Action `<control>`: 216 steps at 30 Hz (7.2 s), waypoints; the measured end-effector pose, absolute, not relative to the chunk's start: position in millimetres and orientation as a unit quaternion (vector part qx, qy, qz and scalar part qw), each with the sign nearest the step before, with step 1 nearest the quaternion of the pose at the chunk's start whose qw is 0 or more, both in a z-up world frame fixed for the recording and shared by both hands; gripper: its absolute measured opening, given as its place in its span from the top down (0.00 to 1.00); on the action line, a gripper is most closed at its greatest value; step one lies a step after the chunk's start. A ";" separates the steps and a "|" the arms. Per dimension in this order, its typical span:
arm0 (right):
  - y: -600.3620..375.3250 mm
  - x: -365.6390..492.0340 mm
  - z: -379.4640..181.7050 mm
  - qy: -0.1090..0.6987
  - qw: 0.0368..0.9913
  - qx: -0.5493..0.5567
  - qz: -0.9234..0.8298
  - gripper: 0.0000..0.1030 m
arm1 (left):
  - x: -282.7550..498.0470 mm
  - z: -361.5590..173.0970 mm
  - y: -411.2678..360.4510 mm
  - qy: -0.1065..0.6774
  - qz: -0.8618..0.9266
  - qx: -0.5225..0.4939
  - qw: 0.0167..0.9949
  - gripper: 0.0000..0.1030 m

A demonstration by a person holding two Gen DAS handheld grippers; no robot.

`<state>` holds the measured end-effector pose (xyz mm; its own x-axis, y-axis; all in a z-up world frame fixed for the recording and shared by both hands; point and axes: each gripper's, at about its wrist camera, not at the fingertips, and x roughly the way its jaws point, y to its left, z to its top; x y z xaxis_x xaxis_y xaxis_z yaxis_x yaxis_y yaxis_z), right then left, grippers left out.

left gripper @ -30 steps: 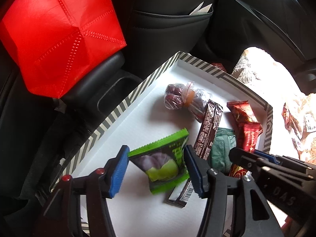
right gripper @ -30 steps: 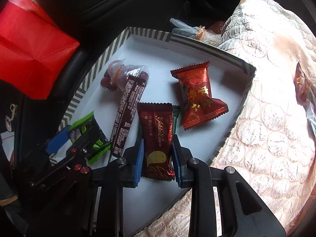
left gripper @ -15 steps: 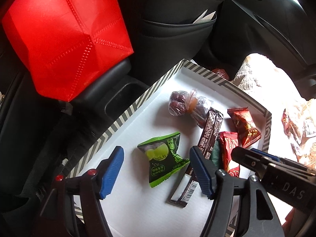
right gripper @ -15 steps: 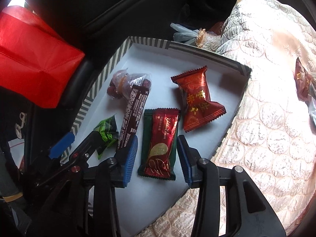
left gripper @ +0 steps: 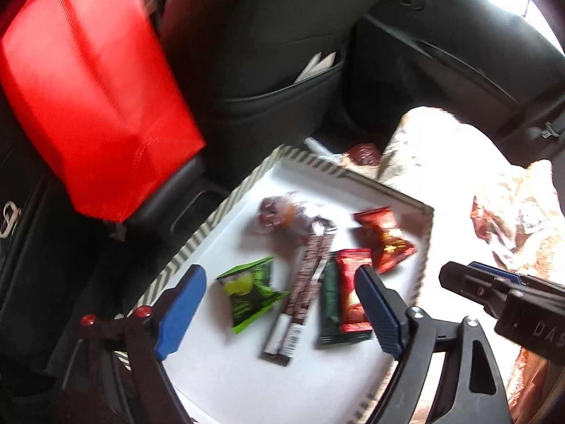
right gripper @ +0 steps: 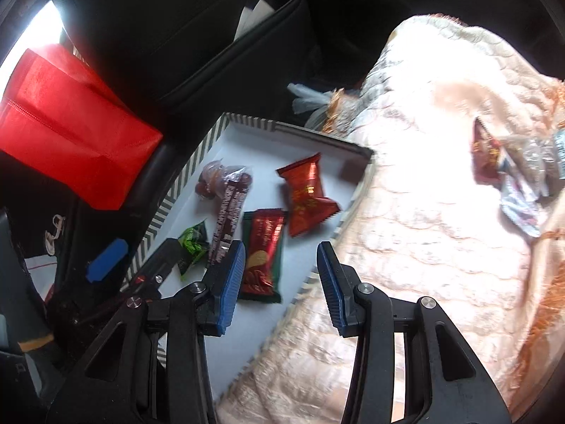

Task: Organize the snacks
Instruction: 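Move both open tools back over the snacks on the cloth, then grasp the red wrapped candy with left tool while right tool grasps the clear nut bag, then carry the red candy with left tool to the tray while right tool carries the nut bag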

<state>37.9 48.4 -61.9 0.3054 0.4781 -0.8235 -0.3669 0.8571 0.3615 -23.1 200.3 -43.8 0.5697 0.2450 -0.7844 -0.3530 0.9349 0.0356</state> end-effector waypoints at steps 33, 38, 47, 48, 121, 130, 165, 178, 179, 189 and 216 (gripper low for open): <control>-157.1 68.8 -66.3 0.509 0.852 0.080 0.094 0.59 | 61.9 -58.2 13.6 0.469 0.028 0.046 0.881 0.12; -161.6 76.7 -71.7 0.511 0.851 0.086 0.090 0.59 | 73.7 -65.4 6.3 0.476 0.024 0.048 0.878 0.12; -170.4 84.4 -79.7 0.509 0.852 0.085 0.084 0.59 | 85.8 -72.9 -1.1 0.484 0.025 0.055 0.873 0.12; -170.9 84.9 -80.7 0.510 0.852 0.085 0.084 0.59 | 87.0 -73.3 -1.6 0.485 0.025 0.056 0.873 0.12; -165.5 212.2 -117.6 0.578 0.801 0.140 0.069 0.42 | 151.5 -99.2 8.3 0.526 -0.024 0.009 0.850 0.67; -129.6 232.3 -138.3 0.570 0.816 0.050 0.077 0.65 | 139.0 -97.7 15.5 0.526 -0.021 0.010 0.850 0.67; -106.2 37.0 -48.2 0.468 0.861 0.046 0.194 0.74 | 18.6 -40.5 69.6 0.452 0.039 0.017 0.891 0.67; -60.1 17.9 -27.6 0.452 0.862 0.023 0.229 0.74 | -16.4 -29.8 115.3 0.432 0.083 0.006 0.898 0.67; -56.7 17.2 -26.8 0.452 0.861 0.021 0.232 0.74 | -18.0 -29.3 119.1 0.431 0.087 0.007 0.898 0.67; -16.6 10.8 -21.4 0.447 0.856 -0.009 0.259 0.74 | -27.1 -33.4 154.2 0.430 0.119 -0.009 0.895 0.67; 68.9 30.0 -51.4 0.471 0.828 -0.055 0.301 0.74 | -23.3 -69.9 215.4 0.460 0.170 -0.037 0.871 0.67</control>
<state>30.1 68.9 -51.4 0.3757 0.4463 -0.8122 -0.5494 0.8131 0.1927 -23.3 215.4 -69.9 0.5195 0.2621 -0.8133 -0.3298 0.9395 0.0921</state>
